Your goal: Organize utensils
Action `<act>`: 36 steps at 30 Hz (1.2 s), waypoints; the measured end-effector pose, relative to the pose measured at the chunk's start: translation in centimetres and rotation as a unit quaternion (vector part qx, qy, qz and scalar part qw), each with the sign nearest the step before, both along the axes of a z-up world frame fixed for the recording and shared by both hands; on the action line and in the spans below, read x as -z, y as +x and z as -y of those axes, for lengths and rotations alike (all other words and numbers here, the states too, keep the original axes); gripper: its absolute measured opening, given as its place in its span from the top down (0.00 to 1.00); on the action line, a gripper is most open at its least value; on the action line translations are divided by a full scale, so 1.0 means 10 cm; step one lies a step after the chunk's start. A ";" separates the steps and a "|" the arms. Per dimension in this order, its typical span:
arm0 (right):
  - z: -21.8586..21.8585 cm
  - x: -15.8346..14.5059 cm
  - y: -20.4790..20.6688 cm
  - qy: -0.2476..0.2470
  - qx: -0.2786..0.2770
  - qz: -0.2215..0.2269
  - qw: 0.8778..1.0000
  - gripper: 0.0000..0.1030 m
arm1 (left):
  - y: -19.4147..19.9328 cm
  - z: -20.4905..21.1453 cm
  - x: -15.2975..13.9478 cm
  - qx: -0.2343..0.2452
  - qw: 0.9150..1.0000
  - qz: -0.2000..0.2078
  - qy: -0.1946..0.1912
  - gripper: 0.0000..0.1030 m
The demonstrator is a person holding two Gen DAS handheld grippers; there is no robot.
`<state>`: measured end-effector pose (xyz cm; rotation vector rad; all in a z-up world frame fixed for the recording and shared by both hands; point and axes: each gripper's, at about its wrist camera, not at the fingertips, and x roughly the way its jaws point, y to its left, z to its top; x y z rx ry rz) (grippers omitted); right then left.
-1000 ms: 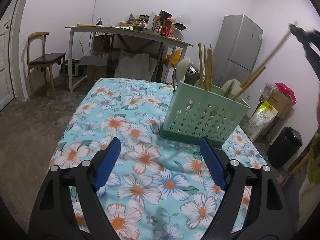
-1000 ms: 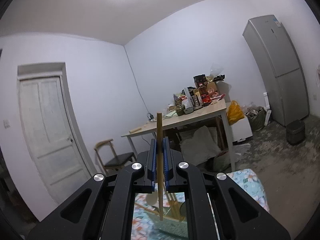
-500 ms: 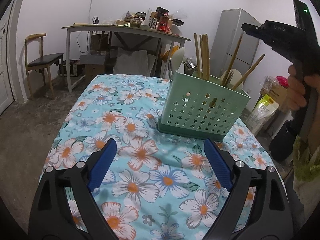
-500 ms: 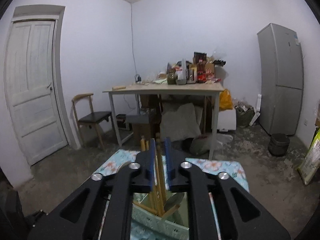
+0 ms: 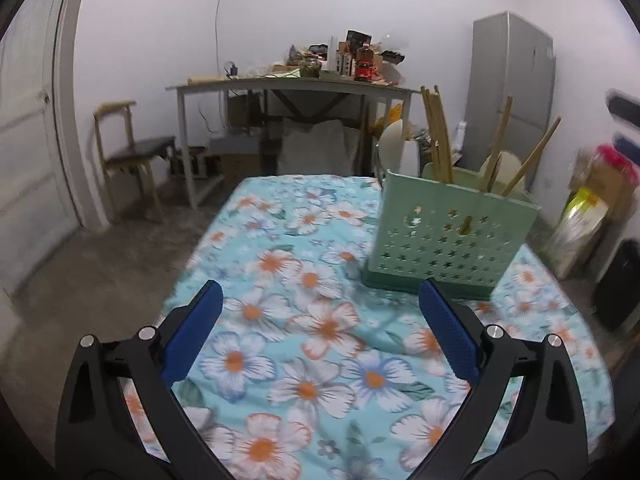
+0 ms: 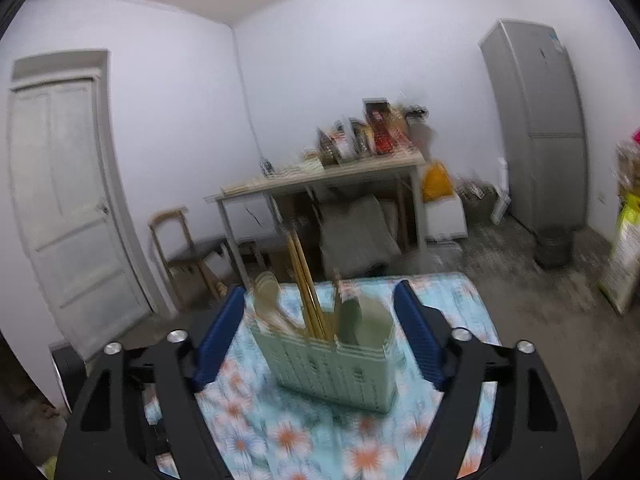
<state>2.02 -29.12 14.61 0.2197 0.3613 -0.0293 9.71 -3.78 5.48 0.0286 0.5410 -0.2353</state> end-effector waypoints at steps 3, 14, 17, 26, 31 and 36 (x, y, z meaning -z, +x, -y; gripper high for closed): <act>-0.04 0.34 0.00 0.001 0.036 -0.066 0.997 0.16 | -0.01 0.09 -0.04 -0.022 0.999 0.009 0.046 0.08; -0.26 0.67 -0.01 -0.099 0.138 -0.126 0.977 0.06 | -0.02 0.10 -0.32 -0.085 0.994 0.017 0.059 0.08; -0.26 0.67 -0.02 -0.112 0.149 -0.127 0.974 0.06 | 0.03 0.14 -0.37 -0.082 0.994 0.004 0.065 0.08; -0.19 0.71 0.02 -0.108 0.157 -0.134 0.972 0.06 | 0.09 0.24 -0.36 -0.079 0.993 -0.014 0.087 0.08; -0.17 0.71 0.04 -0.104 0.162 -0.137 0.972 0.06 | 0.11 0.23 -0.37 -0.083 0.993 -0.021 0.083 0.08; -0.17 0.71 0.06 -0.102 0.163 -0.138 0.972 0.06 | 0.14 0.21 -0.37 -0.088 0.992 -0.024 0.083 0.08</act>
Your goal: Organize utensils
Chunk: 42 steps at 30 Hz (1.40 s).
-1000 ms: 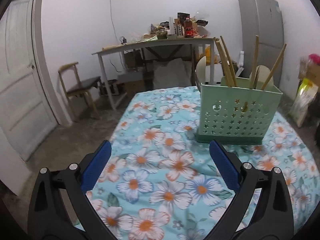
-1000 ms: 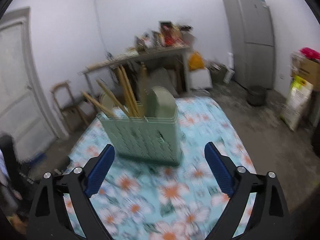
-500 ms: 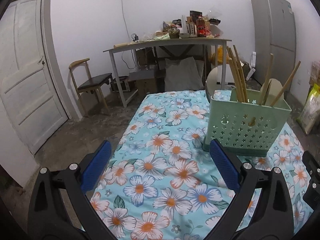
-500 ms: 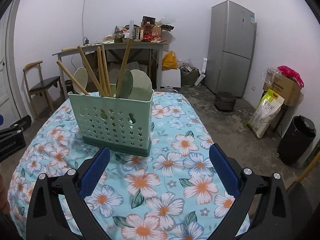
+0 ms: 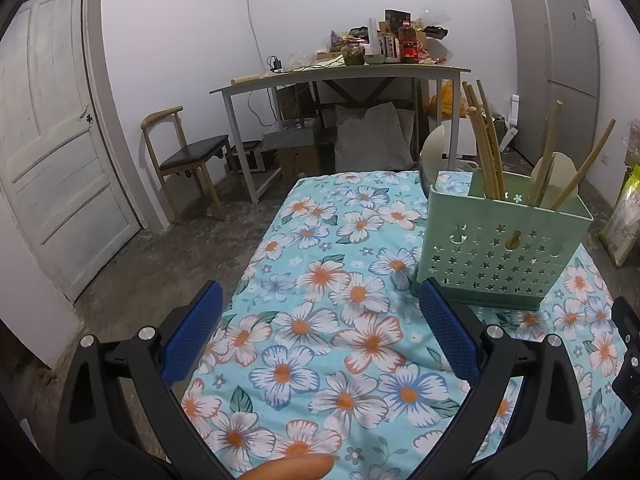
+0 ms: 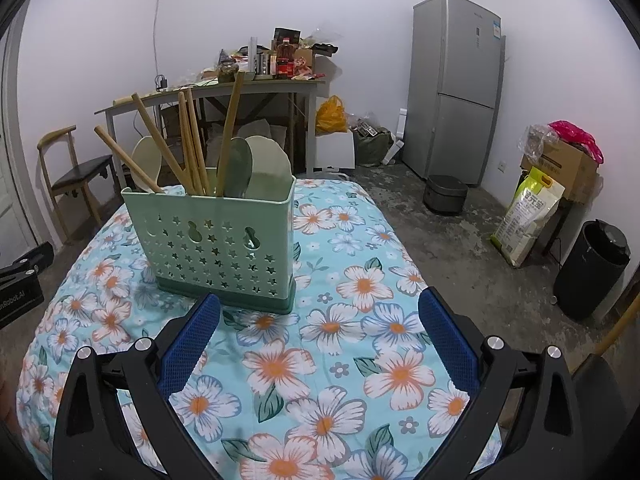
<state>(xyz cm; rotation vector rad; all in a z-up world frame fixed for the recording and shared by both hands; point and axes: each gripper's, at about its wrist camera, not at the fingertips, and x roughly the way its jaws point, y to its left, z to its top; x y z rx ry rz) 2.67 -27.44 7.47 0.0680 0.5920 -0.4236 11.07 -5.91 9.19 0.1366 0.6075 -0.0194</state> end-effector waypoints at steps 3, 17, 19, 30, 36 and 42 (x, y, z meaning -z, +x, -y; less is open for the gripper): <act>0.00 0.00 0.00 0.001 0.000 -0.001 1.000 0.06 | 0.01 0.00 0.01 -0.001 1.000 -0.005 0.000 0.08; 0.01 0.01 0.03 0.002 0.001 -0.004 1.000 0.06 | 0.07 -0.03 0.10 -0.005 1.000 -0.028 -0.001 0.08; 0.01 0.01 0.03 0.002 0.001 -0.003 1.000 0.06 | 0.07 -0.04 0.10 -0.005 1.000 -0.029 0.000 0.08; 0.03 0.00 0.02 0.001 0.001 -0.002 1.000 0.06 | 0.07 -0.04 0.10 -0.005 1.000 -0.028 0.000 0.08; 0.03 0.00 0.02 0.000 0.001 -0.002 1.000 0.06 | 0.07 -0.04 0.10 -0.005 1.000 -0.027 0.000 0.08; 0.04 -0.02 0.01 0.000 0.001 -0.001 1.000 0.06 | 0.07 -0.04 0.10 -0.005 1.000 -0.027 0.001 0.08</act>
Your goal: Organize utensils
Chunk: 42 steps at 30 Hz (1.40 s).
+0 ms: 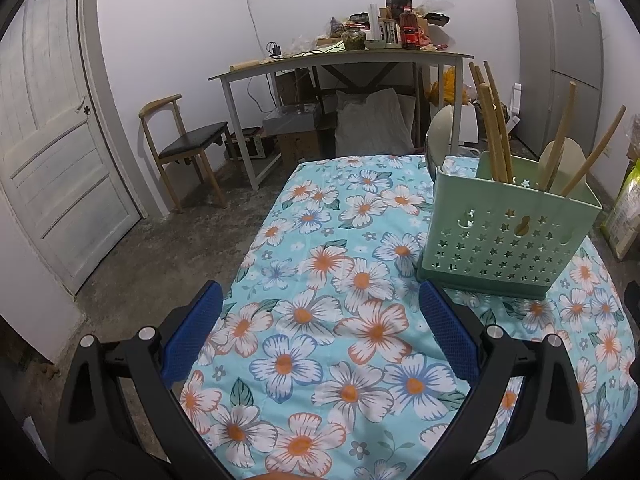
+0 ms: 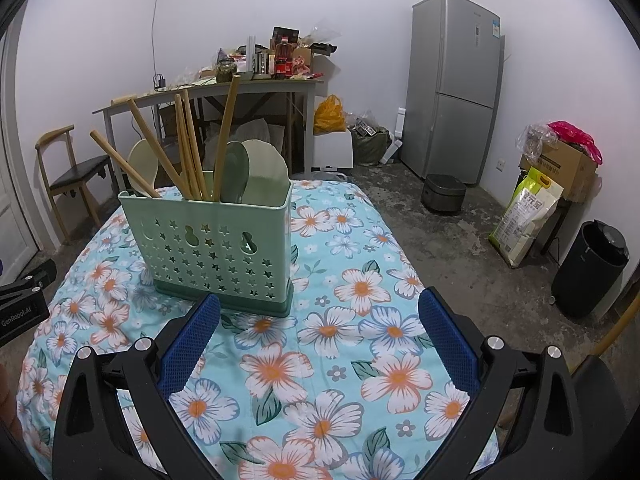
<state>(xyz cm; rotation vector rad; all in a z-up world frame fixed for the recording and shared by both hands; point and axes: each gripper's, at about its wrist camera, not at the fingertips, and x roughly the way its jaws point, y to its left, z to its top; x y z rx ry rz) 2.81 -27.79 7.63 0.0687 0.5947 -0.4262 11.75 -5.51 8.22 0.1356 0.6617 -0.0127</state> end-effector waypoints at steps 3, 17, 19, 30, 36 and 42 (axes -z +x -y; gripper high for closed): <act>0.00 0.00 0.00 0.000 0.000 0.000 1.000 0.06 | 0.00 0.00 0.00 -0.001 1.000 -0.001 -0.001 0.08; 0.01 -0.02 0.00 0.000 -0.001 0.000 1.000 0.06 | -0.01 0.02 0.01 0.002 1.000 -0.001 0.001 0.08; 0.00 -0.02 0.00 0.000 0.000 0.000 1.000 0.06 | -0.01 0.02 0.01 0.003 1.000 -0.001 0.002 0.08; 0.00 -0.03 -0.01 0.001 0.000 0.000 1.000 0.06 | -0.01 0.01 0.01 0.002 1.000 -0.002 0.001 0.08; 0.00 -0.03 -0.01 0.001 0.000 0.000 1.000 0.06 | -0.01 0.01 0.00 0.003 1.000 -0.002 0.002 0.08; 0.00 -0.03 -0.01 0.001 0.001 0.000 1.000 0.06 | -0.01 0.01 0.00 0.002 1.000 -0.002 0.001 0.08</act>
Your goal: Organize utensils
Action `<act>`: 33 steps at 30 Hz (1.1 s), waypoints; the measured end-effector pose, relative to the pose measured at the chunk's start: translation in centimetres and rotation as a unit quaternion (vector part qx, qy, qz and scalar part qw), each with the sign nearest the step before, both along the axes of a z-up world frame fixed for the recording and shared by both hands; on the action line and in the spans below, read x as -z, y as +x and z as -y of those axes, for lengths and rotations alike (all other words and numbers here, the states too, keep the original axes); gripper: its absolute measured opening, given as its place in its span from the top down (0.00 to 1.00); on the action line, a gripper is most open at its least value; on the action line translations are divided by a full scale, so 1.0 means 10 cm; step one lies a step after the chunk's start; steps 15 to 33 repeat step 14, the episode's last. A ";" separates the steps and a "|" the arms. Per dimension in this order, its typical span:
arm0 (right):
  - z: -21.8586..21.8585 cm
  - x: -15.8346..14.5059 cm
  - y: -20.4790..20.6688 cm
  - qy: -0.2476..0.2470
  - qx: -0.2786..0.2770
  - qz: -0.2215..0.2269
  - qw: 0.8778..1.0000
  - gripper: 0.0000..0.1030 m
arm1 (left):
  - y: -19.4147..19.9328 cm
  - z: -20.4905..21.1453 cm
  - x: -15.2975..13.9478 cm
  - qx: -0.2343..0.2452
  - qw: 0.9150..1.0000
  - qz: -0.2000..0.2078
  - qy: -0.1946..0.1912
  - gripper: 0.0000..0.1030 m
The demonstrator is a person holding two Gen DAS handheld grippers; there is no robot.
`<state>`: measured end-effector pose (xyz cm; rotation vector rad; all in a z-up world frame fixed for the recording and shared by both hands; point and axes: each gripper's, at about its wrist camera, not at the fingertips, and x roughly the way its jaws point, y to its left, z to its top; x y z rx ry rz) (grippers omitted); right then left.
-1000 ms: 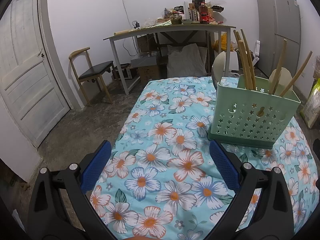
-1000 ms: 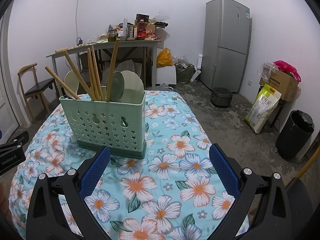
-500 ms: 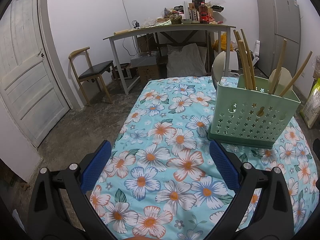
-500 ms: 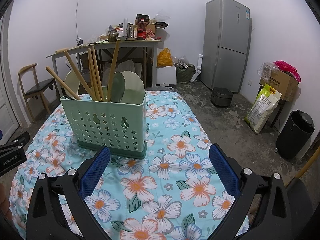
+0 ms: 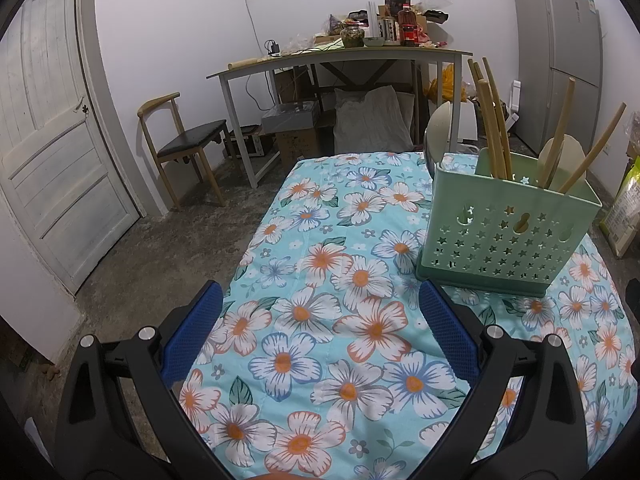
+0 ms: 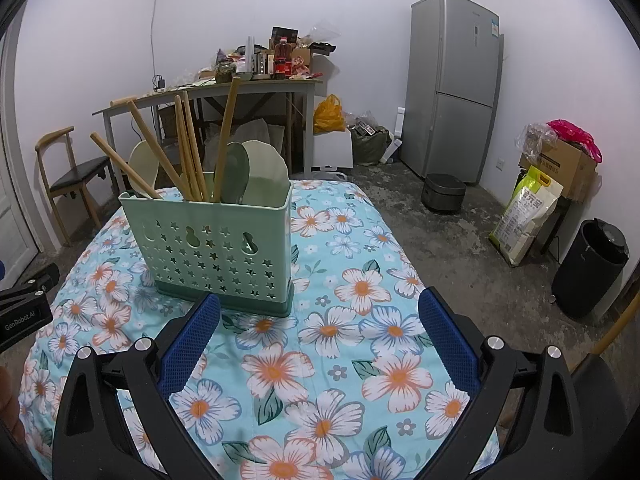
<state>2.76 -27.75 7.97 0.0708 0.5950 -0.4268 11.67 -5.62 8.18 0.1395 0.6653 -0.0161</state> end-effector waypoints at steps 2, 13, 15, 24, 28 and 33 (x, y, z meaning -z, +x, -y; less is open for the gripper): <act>0.00 0.00 0.00 0.000 0.000 0.000 1.000 0.06 | 0.00 0.00 0.00 0.000 1.000 0.000 0.000 0.08; 0.00 0.00 0.00 0.000 0.000 0.000 1.000 0.06 | 0.00 0.00 0.01 0.001 1.000 -0.002 0.000 0.08; 0.00 0.00 0.00 0.000 0.000 0.000 1.000 0.06 | -0.01 0.00 0.01 0.002 1.000 -0.002 0.000 0.08; 0.00 0.00 0.00 0.000 0.000 0.000 1.000 0.06 | -0.01 0.00 0.01 0.002 1.000 -0.002 0.000 0.08; 0.00 0.00 0.00 0.000 0.000 0.000 1.000 0.06 | -0.01 0.00 0.01 0.002 1.000 -0.002 0.000 0.08; 0.00 0.00 0.00 0.000 0.000 0.000 1.000 0.06 | -0.01 0.00 0.01 0.002 1.000 -0.002 0.000 0.08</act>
